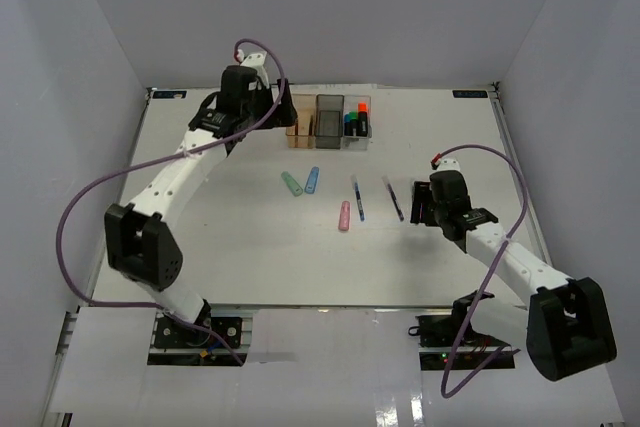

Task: Sort the stationery into containers
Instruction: Pick up the pen from the center of the board.

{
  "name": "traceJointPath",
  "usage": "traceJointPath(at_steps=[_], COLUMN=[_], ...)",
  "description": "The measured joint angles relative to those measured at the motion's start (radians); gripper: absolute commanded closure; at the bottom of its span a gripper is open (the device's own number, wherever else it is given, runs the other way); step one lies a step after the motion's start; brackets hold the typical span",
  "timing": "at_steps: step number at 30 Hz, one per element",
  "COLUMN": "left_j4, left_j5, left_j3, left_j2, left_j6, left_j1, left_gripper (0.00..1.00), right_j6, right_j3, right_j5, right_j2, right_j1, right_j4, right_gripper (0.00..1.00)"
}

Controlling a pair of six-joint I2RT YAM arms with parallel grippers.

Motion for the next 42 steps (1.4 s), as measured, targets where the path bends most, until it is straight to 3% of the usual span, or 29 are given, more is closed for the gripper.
traceJointPath(at_steps=[6, 12, 16, 22, 28, 35, 42], left_j4=[0.032, 0.037, 0.056, 0.109, 0.143, 0.230, 0.332], left_j5=[0.006, 0.006, 0.023, 0.099, 0.162, 0.130, 0.054], left_j3=[-0.347, -0.566, -0.582, -0.591, -0.603, -0.581, -0.481], left_j2=[-0.291, -0.364, -0.370, -0.407, -0.413, -0.370, -0.224], left_j6=[-0.003, -0.009, -0.035, -0.105, -0.245, -0.402, -0.502], left_j1=[0.000, 0.000, 0.000, 0.000, -0.030, -0.228, -0.375], left_gripper=[0.02, 0.02, 0.02, 0.02, 0.04, 0.09, 0.17], right_j6=[0.003, 0.005, 0.003, 0.006, 0.011, 0.082, 0.146], right_j3=[0.029, 0.059, 0.085, 0.091, 0.071, 0.062, 0.035], right_j5=[-0.018, -0.024, -0.016, 0.000, -0.024, -0.142, -0.260], right_j2=[0.169, 0.289, 0.326, 0.326, 0.141, -0.077, -0.140], right_j1=[-0.019, -0.019, -0.024, -0.025, 0.013, 0.106, 0.127], right_j4=[0.006, 0.019, 0.036, 0.037, 0.039, 0.107, 0.181], right_gripper=[0.44, 0.52, 0.76, 0.89, 0.89, 0.88, 0.87])
